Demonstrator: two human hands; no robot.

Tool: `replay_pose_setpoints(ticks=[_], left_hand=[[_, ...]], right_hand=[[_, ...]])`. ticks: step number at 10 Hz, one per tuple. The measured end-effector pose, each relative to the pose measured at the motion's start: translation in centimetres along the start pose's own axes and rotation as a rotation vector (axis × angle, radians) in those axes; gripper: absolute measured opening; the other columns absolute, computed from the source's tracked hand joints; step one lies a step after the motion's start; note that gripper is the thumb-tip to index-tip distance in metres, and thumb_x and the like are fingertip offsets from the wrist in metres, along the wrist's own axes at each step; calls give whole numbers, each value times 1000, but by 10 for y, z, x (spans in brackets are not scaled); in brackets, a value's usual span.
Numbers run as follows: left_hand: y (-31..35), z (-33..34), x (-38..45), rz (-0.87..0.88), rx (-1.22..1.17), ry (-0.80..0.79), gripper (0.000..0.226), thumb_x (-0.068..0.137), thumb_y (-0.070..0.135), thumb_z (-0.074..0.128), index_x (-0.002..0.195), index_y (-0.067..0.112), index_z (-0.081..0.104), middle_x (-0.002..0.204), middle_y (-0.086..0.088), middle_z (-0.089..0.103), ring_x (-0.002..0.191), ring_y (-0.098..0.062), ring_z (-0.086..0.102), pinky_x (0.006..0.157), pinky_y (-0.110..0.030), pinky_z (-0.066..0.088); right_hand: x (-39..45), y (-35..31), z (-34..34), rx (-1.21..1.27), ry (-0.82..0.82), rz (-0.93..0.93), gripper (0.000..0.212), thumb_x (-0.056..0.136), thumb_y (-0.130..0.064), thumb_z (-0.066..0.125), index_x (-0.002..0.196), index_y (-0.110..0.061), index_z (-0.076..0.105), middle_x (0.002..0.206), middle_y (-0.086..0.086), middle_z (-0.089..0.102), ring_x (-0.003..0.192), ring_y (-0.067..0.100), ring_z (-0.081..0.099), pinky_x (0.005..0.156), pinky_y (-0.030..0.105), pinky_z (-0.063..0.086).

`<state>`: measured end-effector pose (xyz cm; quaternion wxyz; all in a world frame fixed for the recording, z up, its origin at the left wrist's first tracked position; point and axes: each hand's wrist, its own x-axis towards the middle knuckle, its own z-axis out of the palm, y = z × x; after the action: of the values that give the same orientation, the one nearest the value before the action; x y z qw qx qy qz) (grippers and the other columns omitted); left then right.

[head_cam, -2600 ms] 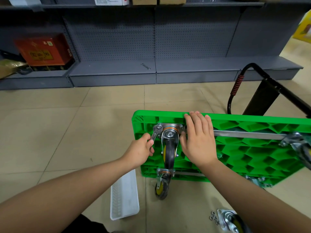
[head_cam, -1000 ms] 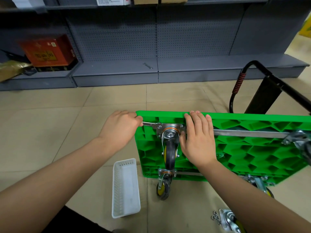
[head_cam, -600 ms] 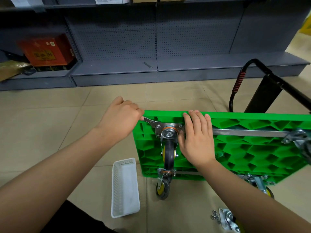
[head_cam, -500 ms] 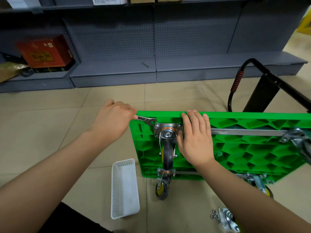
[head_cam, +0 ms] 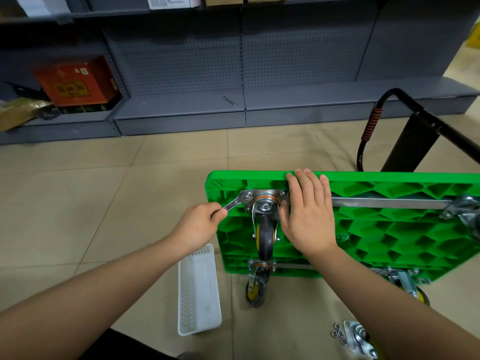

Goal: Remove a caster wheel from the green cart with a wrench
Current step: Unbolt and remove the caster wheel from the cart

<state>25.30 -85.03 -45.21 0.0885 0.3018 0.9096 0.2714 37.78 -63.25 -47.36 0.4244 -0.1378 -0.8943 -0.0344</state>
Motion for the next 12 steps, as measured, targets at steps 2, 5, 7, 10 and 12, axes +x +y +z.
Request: replay_pose_setpoints(ticks=[2, 5, 7, 10, 12], left_hand=[[-12, 18, 6, -42, -196, -126, 29, 105, 27, 48, 81, 18, 62, 71, 1, 68, 63, -12, 65, 68, -28, 50], [-2, 39, 14, -104, -466, -298, 33, 109, 26, 42, 88, 11, 62, 86, -13, 75, 78, -22, 72, 76, -32, 56], [3, 47, 17, -127, -458, -327, 42, 108, 32, 42, 68, 23, 44, 50, 16, 43, 55, -11, 37, 62, -32, 31], [7, 40, 23, -51, -277, -332, 38, 109, 31, 39, 74, 20, 50, 67, 5, 54, 62, -11, 47, 65, -31, 38], [-11, 17, 30, -13, -169, -309, 34, 107, 30, 44, 77, 21, 57, 71, 0, 65, 65, -15, 58, 76, -35, 51]], right_hand=[[0, 0, 1, -3, 0, 0, 52, 90, -19, 57, 138, -1, 55, 141, 19, 54, 138, 38, 44, 121, 55, 25], [0, 0, 0, -9, -1, -3, 52, 90, -19, 56, 138, -1, 55, 141, 19, 54, 138, 39, 44, 121, 56, 25], [0, -2, 1, -15, 2, -4, 52, 89, -18, 58, 138, 0, 55, 141, 19, 54, 138, 39, 44, 121, 56, 25], [0, 0, 0, -25, -8, -14, 53, 88, -17, 59, 138, 0, 55, 141, 20, 54, 138, 39, 44, 120, 56, 26], [-1, 4, 2, -34, -5, -33, 53, 88, -15, 58, 139, -1, 55, 142, 19, 54, 139, 37, 44, 120, 55, 26]])
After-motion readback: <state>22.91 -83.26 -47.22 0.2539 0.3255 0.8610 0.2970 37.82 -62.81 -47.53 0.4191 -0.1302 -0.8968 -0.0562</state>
